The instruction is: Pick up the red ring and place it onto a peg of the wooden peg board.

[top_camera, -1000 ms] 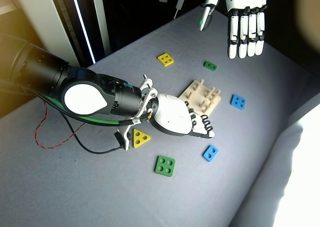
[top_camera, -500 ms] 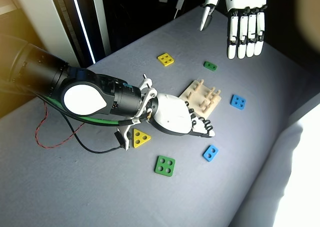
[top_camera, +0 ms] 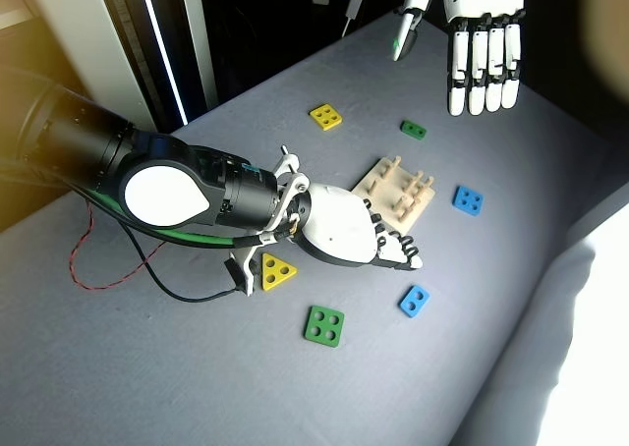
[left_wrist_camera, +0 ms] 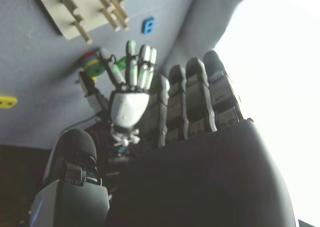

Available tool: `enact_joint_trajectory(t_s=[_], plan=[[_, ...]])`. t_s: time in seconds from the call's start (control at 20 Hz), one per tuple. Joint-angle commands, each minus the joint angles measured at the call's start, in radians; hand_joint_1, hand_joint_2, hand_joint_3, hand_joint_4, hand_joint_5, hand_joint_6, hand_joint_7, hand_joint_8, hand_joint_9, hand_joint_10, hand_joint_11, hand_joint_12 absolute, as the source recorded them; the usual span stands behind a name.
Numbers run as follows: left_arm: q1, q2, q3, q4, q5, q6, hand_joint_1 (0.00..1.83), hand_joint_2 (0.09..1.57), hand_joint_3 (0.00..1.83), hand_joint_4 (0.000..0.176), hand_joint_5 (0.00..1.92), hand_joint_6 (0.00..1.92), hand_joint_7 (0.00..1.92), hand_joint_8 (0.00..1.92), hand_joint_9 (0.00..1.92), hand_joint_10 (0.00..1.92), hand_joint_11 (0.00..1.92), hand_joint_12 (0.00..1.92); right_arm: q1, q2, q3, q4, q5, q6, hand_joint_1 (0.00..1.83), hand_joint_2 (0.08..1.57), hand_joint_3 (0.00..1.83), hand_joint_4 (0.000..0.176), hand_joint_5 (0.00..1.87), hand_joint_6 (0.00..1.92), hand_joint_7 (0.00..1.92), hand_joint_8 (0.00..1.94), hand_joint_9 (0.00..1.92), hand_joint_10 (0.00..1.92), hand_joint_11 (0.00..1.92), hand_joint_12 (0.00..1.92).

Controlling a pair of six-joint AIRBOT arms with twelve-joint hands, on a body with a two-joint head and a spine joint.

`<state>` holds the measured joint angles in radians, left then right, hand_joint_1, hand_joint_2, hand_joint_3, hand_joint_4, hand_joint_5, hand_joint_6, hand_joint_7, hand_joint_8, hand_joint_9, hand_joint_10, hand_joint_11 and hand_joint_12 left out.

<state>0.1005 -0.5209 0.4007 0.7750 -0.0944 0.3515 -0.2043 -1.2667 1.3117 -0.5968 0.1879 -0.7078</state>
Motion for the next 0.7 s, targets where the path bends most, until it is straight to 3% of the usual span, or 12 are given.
enact_joint_trajectory(t_s=[0.0,0.1,0.2,0.25,0.3,0.35,0.4,0.45,0.5,0.55,0.6,0.65], plan=[[-0.015,0.014,0.0,-0.003,-0.068,0.002,0.0,1.25,0.0,0.0,0.2,0.0,0.17,0.0,0.12,0.0,0.0,0.23,0.018,0.013,0.002,0.012,0.083,0.0,1.14,0.95,0.0,0.141,1.49,0.06,0.31,0.0,0.05,0.01,0.0,0.0],[-0.016,0.014,0.0,-0.003,-0.068,0.002,0.0,1.25,0.0,0.0,0.2,0.0,0.16,0.0,0.11,0.0,0.0,0.21,0.039,0.012,0.002,0.012,0.08,0.0,1.14,0.95,0.0,0.14,1.49,0.06,0.32,0.01,0.05,0.01,0.0,0.0],[-0.016,0.013,0.0,-0.003,-0.068,0.002,0.0,1.25,0.0,0.0,0.2,0.0,0.17,0.0,0.12,0.01,0.0,0.22,0.065,0.011,0.002,0.012,0.077,0.0,1.13,0.95,0.0,0.172,1.49,0.05,0.32,0.0,0.06,0.0,0.0,0.0],[-0.016,0.013,0.0,-0.003,-0.068,0.002,0.0,1.25,0.0,0.0,0.19,0.0,0.16,0.0,0.12,0.0,0.0,0.22,0.079,0.009,0.002,0.0,0.078,0.006,1.14,0.95,0.0,0.152,1.5,0.04,0.33,0.0,0.08,0.01,0.0,0.0],[-0.017,0.012,0.0,-0.003,-0.068,0.002,0.0,1.25,0.0,0.0,0.17,0.0,0.14,0.0,0.11,0.0,0.0,0.19,0.091,0.008,0.003,-0.074,0.082,0.072,1.15,0.95,0.0,0.13,1.5,0.04,0.34,0.0,0.09,0.01,0.0,0.0],[-0.017,0.012,0.001,-0.003,-0.068,0.002,0.0,1.24,0.0,0.0,0.14,0.0,0.11,0.0,0.08,0.0,0.0,0.12,0.104,0.006,0.002,-0.226,0.108,0.208,1.14,0.95,0.0,0.146,1.5,0.03,0.33,0.0,0.06,0.0,0.0,0.0],[-0.017,0.012,0.0,-0.003,-0.068,0.002,0.0,1.24,0.0,0.0,0.14,0.0,0.11,0.0,0.08,0.0,0.0,0.1,0.118,0.002,0.002,-0.33,0.134,0.315,1.14,0.95,0.0,0.151,1.5,0.03,0.32,0.0,0.05,0.0,0.0,0.0],[-0.017,0.012,0.0,-0.003,-0.068,0.002,0.0,1.24,0.0,0.0,0.15,0.01,0.12,0.0,0.08,0.0,0.0,0.13,0.128,-0.001,0.003,-0.403,0.146,0.395,1.14,0.95,0.0,0.151,1.5,0.03,0.34,0.01,0.07,0.01,0.0,0.0],[-0.017,0.012,0.0,-0.003,-0.068,0.002,0.0,1.24,0.0,0.0,0.15,0.0,0.12,0.0,0.07,0.0,0.0,0.09,0.138,-0.004,0.004,-0.486,0.172,0.496,1.14,0.95,0.0,0.133,1.5,0.03,0.34,0.0,0.07,0.01,0.0,0.0],[-0.017,0.012,0.0,-0.003,-0.068,0.002,0.0,1.24,0.0,0.0,0.16,0.0,0.13,0.0,0.08,0.0,0.0,0.13,0.145,-0.008,0.007,-0.556,0.203,0.577,1.14,0.95,0.0,0.161,1.5,0.03,0.33,0.0,0.08,0.01,0.0,0.0],[-0.017,0.012,0.0,-0.003,-0.068,0.002,0.0,1.24,0.0,0.0,0.14,0.0,0.11,0.0,0.06,0.0,0.0,0.08,0.153,-0.012,0.01,-0.608,0.232,0.64,1.13,0.95,0.0,0.167,1.5,0.02,0.32,0.0,0.07,0.0,0.0,0.0],[-0.017,0.012,0.0,-0.002,-0.068,0.002,0.0,1.24,0.0,0.0,0.15,0.0,0.11,0.0,0.07,0.0,0.0,0.08,0.163,-0.019,0.013,-0.655,0.253,0.691,1.14,0.95,0.0,0.152,1.5,0.02,0.32,0.0,0.07,0.0,0.0,0.0]])
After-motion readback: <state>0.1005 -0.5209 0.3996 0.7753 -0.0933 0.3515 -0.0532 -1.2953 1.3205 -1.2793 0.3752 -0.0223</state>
